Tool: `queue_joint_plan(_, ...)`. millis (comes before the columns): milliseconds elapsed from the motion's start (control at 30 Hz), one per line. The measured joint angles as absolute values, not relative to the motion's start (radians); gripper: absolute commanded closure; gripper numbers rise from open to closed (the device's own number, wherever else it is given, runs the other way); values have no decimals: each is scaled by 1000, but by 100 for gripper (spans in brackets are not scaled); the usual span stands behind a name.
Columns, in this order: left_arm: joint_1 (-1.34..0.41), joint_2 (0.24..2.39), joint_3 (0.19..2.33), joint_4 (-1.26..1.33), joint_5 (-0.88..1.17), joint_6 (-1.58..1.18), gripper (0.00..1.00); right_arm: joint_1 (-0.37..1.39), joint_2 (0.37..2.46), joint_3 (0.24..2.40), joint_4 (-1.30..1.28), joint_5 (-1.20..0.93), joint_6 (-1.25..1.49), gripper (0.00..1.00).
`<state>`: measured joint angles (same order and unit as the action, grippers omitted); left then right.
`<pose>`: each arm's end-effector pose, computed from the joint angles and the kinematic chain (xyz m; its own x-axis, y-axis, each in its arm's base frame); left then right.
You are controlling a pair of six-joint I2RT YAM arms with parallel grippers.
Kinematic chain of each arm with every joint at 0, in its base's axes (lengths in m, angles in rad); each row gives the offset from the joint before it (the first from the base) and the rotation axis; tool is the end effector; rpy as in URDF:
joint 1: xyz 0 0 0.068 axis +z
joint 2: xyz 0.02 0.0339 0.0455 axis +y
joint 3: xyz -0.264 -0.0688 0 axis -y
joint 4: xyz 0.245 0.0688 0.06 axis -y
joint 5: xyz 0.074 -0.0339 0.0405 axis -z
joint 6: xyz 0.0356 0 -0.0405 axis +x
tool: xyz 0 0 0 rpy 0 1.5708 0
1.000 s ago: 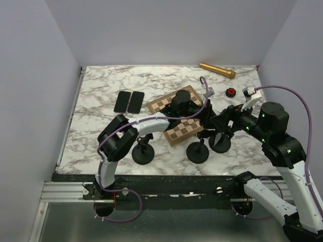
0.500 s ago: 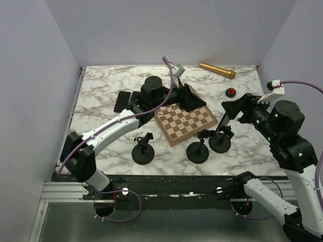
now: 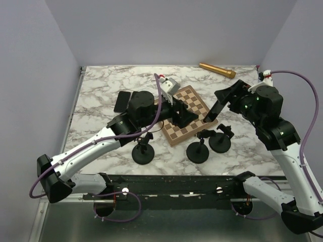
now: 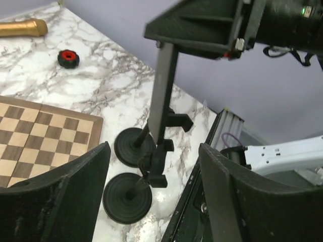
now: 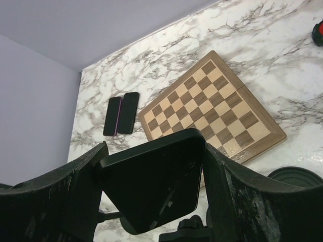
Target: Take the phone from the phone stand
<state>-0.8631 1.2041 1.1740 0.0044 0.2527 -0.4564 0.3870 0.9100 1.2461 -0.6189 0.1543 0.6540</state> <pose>0.1756 -0.2189 0.4098 -0.4109 -0.1762 -0.8945 0.7989 0.4031 -0.4463 0.1635 0.0607 0.4289 -0.3488 0.5070 -0.7882 -0.0303 0.8345 0.5502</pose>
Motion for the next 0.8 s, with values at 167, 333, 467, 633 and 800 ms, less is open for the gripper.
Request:
queue_joint_plan(167,-969,1287,1259,-81,144,-387,31,387,908,1231,-593,119,701,99)
queue_joint_plan(333,-1013,1382,1353,-136,46,-337,41,387,898,1221,-581,80,728,99)
queue_joint_plan(467,-1053,1431,1409,-170,-19,-307,54,387,882,1199,-570,58,744,99)
queue_joint_plan(633,-1097,1477,1473,-197,-80,-272,67,387,879,1179,-562,39,755,99)
queue_joint_plan(800,-1115,1498,1498,-220,-111,-257,76,387,878,1168,-554,32,765,99)
